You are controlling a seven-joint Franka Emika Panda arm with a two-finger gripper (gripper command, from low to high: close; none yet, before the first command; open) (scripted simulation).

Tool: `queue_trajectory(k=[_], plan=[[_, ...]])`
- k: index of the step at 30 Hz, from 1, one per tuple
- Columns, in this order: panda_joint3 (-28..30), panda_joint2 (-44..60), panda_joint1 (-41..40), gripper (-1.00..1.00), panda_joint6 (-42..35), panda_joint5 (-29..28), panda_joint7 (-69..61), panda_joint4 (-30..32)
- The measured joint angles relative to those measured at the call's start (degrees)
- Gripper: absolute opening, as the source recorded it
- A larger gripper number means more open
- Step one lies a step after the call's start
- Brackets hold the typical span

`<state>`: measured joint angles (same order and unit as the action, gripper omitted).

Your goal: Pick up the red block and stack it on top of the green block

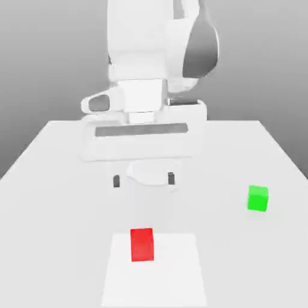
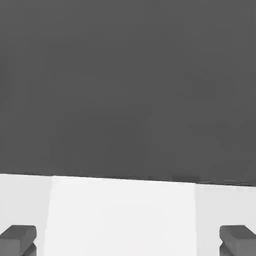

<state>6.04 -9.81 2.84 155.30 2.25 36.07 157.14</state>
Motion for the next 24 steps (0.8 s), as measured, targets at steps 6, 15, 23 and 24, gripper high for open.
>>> queue_trajectory(k=[6,15,23,24], plan=[[-0.1,13.1,-0.8,0.0,9.8,-1.1,-1.1,4.4],[-3.3,22.4,-3.2,-1.0,17.7,2.2,-3.4,3.3],[-2.1,13.2,-2.9,-1.0,9.9,-1.6,-0.7,4.5],[-2.1,11.3,-3.1,-1.0,8.2,-2.1,-0.3,4.8]])
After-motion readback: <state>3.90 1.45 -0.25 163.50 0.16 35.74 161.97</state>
